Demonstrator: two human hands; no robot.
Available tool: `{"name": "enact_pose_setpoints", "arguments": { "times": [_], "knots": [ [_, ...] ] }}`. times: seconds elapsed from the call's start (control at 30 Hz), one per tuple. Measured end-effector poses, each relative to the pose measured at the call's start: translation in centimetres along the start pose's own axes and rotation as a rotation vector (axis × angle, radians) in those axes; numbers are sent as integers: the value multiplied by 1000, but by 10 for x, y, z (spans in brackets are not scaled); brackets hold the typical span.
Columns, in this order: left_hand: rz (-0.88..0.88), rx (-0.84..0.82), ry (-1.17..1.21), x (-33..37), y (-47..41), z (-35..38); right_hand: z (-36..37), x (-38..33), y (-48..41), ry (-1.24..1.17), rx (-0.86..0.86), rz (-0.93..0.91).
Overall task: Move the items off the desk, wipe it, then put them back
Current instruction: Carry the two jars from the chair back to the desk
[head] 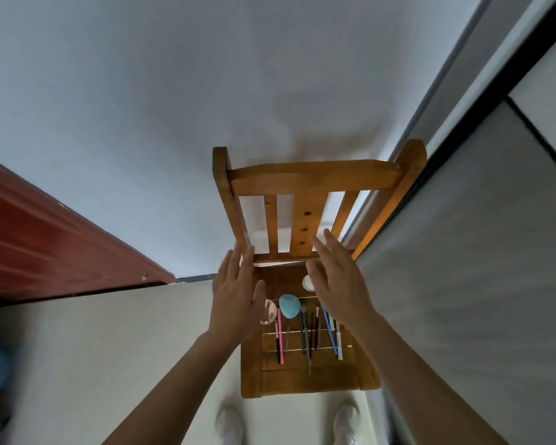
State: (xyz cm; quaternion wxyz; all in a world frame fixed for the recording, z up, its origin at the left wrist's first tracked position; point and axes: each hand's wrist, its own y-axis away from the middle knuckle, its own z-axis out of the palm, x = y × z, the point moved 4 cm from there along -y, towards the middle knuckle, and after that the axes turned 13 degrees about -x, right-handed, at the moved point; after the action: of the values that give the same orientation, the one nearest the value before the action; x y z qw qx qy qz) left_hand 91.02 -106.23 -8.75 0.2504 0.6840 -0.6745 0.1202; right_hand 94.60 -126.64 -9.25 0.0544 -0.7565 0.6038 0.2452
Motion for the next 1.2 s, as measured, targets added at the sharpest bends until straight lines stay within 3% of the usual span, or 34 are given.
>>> {"name": "enact_pose_setpoints", "arguments": {
  "times": [0.17,0.27,0.33,0.6,0.83,1.03,1.2],
  "knots": [
    [-122,-201,-13,-75,-22,131,110,38,-16,55,21,37],
    [-186,-298,17,-115,-23,201,194,67,-26,-141,-205,86],
    [-195,-336,29,-137,-20,235,240,84,-30,-187,-261,84],
    [-116,-183,107,-167,-24,266,306,105,-35,-196,-196,140],
    [-126,-89,197,-132,-8,175,224,63,-19,-203,-111,95],
    [-57,122,165,-59,21,-5,53,-33,13,-213,79,-79],
    [29,424,135,3,73,-158,-75,-120,43,-273,210,-290]
  ]
}}
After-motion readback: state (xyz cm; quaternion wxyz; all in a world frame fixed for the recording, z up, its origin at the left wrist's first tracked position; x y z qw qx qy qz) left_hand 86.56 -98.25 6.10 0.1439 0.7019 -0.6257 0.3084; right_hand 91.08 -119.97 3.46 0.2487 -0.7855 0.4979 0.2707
